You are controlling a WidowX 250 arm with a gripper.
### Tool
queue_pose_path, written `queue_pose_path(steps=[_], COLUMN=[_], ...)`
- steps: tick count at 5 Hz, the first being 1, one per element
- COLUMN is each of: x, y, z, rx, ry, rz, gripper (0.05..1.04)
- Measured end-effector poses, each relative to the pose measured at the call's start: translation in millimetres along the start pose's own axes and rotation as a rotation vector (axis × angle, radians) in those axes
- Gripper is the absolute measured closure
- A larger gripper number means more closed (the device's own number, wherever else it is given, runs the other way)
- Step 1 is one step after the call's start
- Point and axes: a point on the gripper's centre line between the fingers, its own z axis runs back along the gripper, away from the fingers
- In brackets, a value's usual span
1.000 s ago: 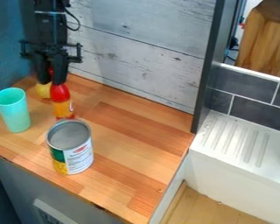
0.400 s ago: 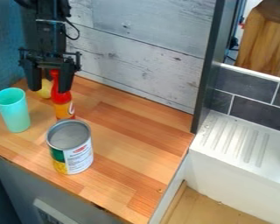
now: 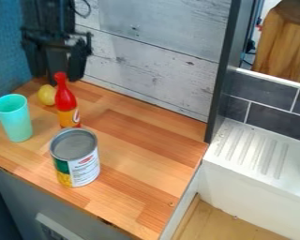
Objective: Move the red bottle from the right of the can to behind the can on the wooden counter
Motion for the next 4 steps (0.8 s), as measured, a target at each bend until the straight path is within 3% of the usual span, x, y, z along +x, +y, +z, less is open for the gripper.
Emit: queue_pose_path(steps=[1, 2, 3, 4], x=[-19.9, -55.1, -87.0, -100.3], y=[-0.2, -21.9, -50.5, -63.6], z=[19.2, 19.0, 4.6, -5.5], rx=[0.0, 0.092, 0.14, 0.169], ry=[-0.057, -0.047, -0.026, -0.001], rz=[-0.026, -0.132, -0.245, -0.304], gripper=[0.08, 0.08, 0.08, 0.08])
